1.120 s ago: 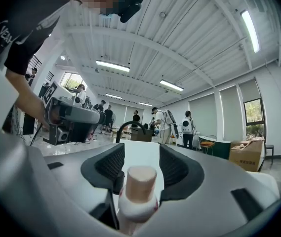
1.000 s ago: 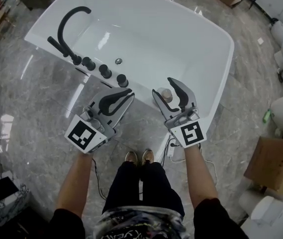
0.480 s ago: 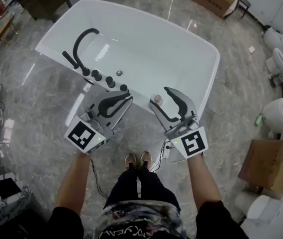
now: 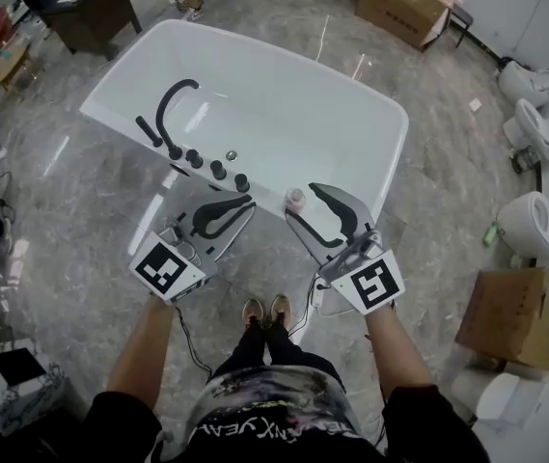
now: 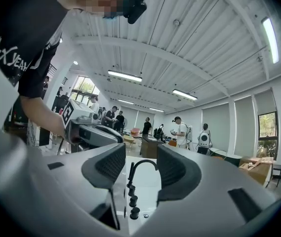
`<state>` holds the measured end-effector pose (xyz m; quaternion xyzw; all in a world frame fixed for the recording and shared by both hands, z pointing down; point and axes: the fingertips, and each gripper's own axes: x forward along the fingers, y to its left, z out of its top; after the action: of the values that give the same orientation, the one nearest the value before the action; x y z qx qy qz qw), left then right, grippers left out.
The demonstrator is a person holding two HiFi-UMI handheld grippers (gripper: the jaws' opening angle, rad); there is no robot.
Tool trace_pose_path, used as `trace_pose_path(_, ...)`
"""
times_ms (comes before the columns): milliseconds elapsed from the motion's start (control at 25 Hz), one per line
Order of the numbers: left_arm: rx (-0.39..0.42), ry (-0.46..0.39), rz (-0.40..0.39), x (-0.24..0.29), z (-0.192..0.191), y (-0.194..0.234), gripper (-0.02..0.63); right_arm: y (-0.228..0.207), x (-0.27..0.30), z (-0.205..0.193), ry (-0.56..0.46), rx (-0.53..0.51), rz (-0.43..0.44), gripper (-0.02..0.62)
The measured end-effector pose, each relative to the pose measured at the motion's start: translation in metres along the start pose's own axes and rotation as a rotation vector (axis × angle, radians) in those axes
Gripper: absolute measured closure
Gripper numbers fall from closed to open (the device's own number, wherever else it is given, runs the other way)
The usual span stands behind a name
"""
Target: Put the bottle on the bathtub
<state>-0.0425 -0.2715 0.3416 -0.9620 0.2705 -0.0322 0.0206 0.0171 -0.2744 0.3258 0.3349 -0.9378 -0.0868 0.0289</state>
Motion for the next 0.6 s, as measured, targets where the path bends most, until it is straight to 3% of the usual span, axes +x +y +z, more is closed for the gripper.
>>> trace_pose_path(320,-0.022,-0.001,0.009,-0.018,0.027,-0.015,0.559,0.022,-0.015,0.034,-0.015,0.011,0.027,0.446)
trace_pose_path(600,-0.034,-0.007,0.001,-0.027,0.03,-0.023,0.56,0.028,-0.02,0.034,0.0,-0.001,0.024,0.559)
